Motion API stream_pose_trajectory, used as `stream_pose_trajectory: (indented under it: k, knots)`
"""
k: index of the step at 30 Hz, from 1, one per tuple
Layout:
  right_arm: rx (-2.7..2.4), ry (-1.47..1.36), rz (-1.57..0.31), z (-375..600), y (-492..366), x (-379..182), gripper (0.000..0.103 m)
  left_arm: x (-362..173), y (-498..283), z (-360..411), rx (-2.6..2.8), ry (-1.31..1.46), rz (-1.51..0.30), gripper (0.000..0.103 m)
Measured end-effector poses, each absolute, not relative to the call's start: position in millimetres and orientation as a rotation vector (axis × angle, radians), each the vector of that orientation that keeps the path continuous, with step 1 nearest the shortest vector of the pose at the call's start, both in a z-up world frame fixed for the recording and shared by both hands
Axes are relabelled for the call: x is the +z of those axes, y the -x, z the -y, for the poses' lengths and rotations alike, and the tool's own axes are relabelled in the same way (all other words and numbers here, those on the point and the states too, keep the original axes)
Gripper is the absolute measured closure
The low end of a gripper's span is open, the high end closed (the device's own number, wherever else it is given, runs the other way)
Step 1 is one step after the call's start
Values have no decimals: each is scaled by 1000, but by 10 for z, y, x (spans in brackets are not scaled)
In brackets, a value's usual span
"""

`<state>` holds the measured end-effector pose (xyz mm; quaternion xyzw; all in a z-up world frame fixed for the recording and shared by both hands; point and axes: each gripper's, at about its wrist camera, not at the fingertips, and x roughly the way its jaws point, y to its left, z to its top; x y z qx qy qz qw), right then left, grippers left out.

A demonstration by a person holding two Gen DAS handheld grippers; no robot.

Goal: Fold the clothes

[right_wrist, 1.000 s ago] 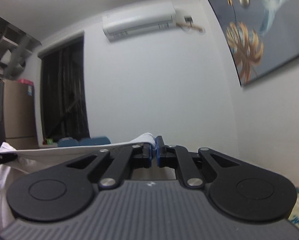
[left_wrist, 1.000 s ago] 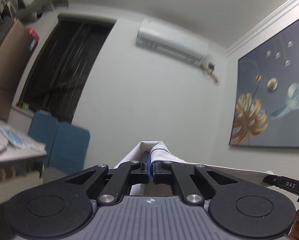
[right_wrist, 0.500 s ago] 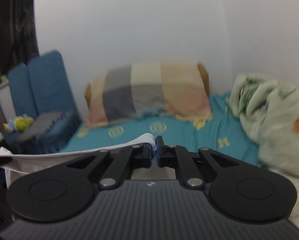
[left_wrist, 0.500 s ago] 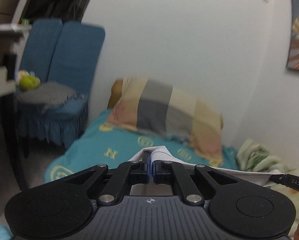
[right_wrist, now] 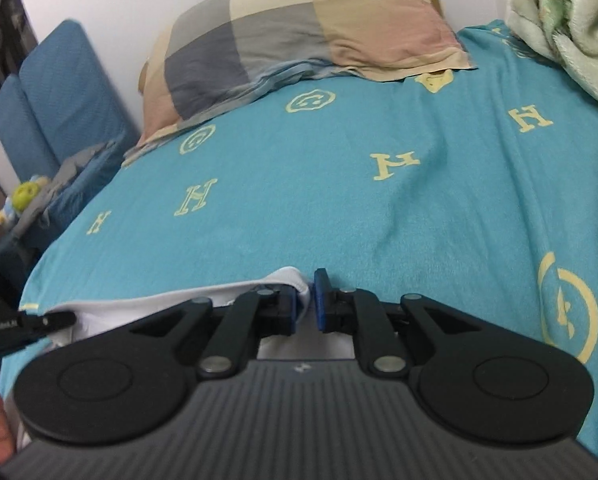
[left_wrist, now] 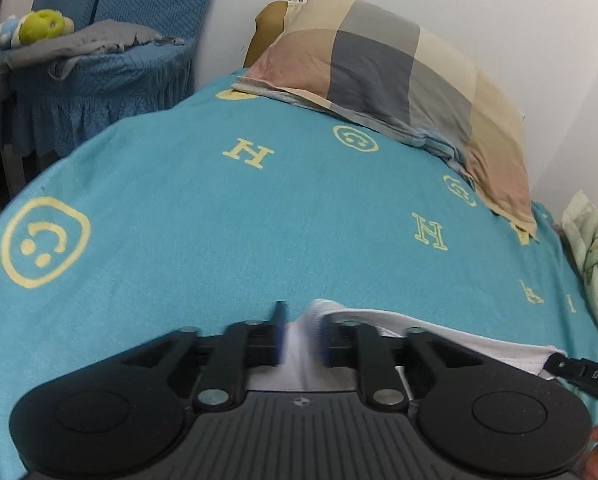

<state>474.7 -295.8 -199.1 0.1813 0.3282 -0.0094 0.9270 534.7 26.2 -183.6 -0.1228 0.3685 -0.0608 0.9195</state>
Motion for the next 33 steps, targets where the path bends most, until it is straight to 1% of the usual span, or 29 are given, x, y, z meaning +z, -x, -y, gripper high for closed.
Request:
stream_pose_trajectory:
  k: [1,2,3,4,5,6,7,9,12,17,22,25,28,33]
  knots:
    - [-10,-363,-677,2953,-4722,-1949,68,-1774,-5302,-278,-125,243,-758,58]
    - [0,-358,-674,2950,-4679,-1898,46,-1700,-5237,-299,-133,239,-758,57]
    - [13,-355,-663,2948,-4614,-1840,35,-1618,-5162,-321,-146,237,-756,50]
    - [33,-354,-642,2944,-4531,-1773,18,-1502,-5067,-337,-154,231,-752,44]
    - [51,-347,-627,2932,-4460,-1696,13,-1358,-4916,-360,-158,230,-740,43]
    - [53,-336,-622,2908,-4389,-1610,13,-1208,-4741,-386,-162,232,-723,41]
    - [42,-329,-622,2882,-4306,-1519,13,-1058,-4566,-413,-165,234,-707,37]
    - [45,-343,-615,2834,-4089,-1329,13,-840,-4221,-518,-177,254,-685,34]
    - [59,-343,-602,2731,-3625,-1062,13,-573,-3683,-695,-185,287,-660,31]
    - [102,-326,-569,2593,-2596,-778,13,-362,-2729,-1142,-168,419,-648,31]
    - [93,-335,-563,2492,-1660,-591,13,-323,-1970,-1622,-112,601,-662,31]
    - [86,-371,-550,2429,-1174,-512,13,-393,-1866,-1753,-85,646,-690,32]
    - [74,-466,-559,2424,-771,-533,13,-478,-1796,-1865,-60,684,-718,33]
    - [81,-552,-582,2351,-532,-611,13,-620,-1678,-2051,-18,746,-765,34]
